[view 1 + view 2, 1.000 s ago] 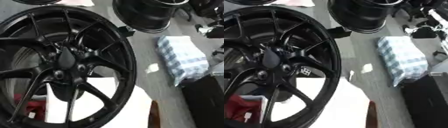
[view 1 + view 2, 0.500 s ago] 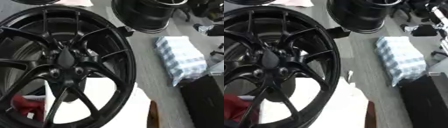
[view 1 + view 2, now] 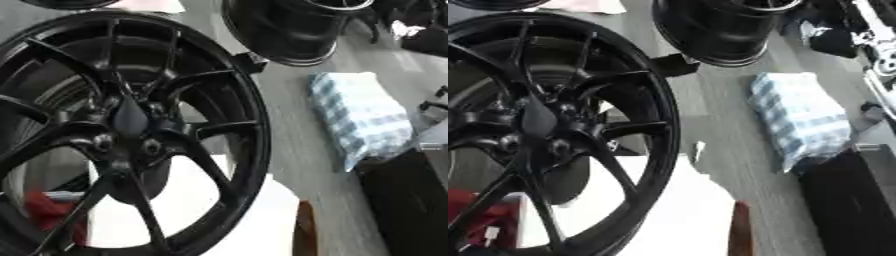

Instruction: Pull the pin out of the wheel hub.

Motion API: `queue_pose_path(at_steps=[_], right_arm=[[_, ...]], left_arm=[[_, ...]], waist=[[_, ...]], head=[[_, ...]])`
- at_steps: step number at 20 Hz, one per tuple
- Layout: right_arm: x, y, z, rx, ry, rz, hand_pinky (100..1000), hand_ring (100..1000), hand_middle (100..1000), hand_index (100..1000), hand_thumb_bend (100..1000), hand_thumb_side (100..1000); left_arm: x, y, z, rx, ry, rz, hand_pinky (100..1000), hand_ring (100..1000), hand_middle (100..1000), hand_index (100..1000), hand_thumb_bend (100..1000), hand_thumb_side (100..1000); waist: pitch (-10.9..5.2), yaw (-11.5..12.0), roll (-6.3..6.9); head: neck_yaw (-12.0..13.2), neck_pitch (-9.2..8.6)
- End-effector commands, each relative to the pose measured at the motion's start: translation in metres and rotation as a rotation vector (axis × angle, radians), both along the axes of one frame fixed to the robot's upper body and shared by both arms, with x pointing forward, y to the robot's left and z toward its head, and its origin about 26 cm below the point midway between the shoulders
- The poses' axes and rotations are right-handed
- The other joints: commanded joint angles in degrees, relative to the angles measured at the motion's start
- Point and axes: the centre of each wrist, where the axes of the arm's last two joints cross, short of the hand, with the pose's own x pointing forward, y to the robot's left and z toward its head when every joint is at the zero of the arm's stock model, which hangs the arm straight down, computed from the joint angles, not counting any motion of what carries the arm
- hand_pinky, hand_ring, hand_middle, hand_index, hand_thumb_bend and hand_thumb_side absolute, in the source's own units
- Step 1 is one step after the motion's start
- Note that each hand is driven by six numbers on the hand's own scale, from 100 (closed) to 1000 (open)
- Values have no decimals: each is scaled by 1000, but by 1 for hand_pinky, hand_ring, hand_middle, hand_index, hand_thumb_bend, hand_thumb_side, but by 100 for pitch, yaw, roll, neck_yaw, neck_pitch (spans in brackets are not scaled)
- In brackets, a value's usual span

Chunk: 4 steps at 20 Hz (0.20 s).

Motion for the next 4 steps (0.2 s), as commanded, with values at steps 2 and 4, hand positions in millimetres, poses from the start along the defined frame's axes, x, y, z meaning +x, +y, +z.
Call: queue_pose_path(at_steps=[2,4], right_arm=[[0,28,14,36,-143,119,643,714,546,711,160,194],[1,36,13,75,-173,152,635,703,541,705,184,174]], left_arm=[[1,-1,11,31,-31,-26,986,634,604,817,121,808],[2,-1,12,35,-35,-31,986,634,604,817,121,808]], waist=[[-81,32,68],[-76,44,71]], head=[[-50,-99],[-58,-108]])
